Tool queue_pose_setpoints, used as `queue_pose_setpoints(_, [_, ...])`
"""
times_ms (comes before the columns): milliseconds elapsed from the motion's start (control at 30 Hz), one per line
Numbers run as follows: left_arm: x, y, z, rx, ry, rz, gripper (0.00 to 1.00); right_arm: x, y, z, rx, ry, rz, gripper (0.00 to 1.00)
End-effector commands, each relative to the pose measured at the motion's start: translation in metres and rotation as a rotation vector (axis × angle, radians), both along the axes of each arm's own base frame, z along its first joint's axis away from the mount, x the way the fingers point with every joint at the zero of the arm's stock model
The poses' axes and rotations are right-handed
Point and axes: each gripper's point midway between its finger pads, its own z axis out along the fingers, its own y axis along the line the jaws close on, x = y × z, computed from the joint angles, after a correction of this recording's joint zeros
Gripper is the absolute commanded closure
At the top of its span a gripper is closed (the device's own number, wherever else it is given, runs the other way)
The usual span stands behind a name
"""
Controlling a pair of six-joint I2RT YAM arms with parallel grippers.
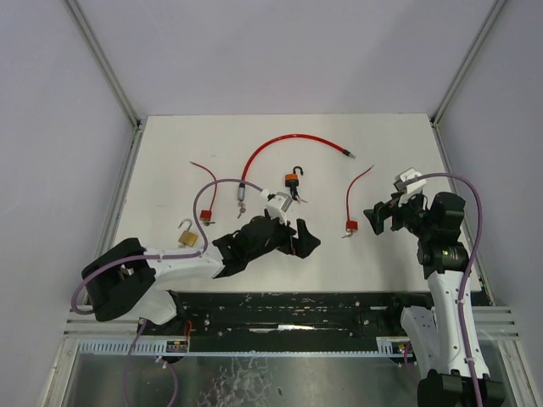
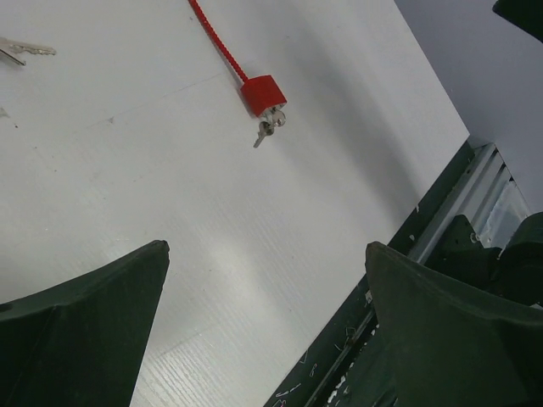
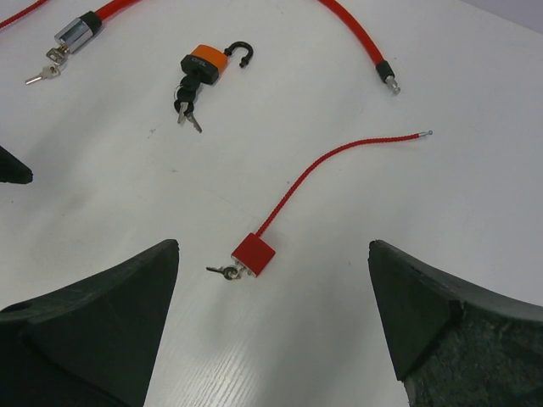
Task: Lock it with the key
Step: Pick up the lock from the center of the board.
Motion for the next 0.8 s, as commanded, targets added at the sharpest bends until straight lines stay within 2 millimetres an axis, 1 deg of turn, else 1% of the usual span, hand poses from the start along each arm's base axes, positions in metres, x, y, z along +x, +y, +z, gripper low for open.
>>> queue_pose_setpoints(0, [0.012,-0.013,0.031,-0.085,-0.058,0.030,0.03,0.001,0.005,0.014,-0.020,-0.033,0.050,0.00])
queue_pose_setpoints(133, [0.015,-0.013,0.035,-0.116,-0.069,0.047,0.02,0.004,0.003,0.013,-0.023,-0.005,0.037,0.00])
queue_pose_setpoints(200, [0.017,-0.014,0.037,-0.124,-0.068,0.056,0.02,0.004,0.001,0.010,-0.030,0.015,0.032,0.00])
queue_pose_setpoints(300, [0.020,-0.016,0.036,-0.119,-0.045,0.077,0.02,0.006,-0.001,0.007,-0.036,0.037,0.020,0.00])
queue_pose_setpoints(567, [0.034,-0.016,0.018,-0.029,0.005,0.148,0.03,0.013,-0.011,-0.006,-0.058,0.111,-0.024,0.00])
queue_pose_setpoints(733, [0.048,-0.021,0.002,0.088,0.049,0.214,0.07,0.022,-0.027,-0.010,-0.075,0.146,-0.126,0.00])
queue_pose_setpoints(767, [0.050,-0.023,-0.005,0.121,0.055,0.226,0.07,0.025,-0.031,-0.011,-0.078,0.154,-0.154,0.00])
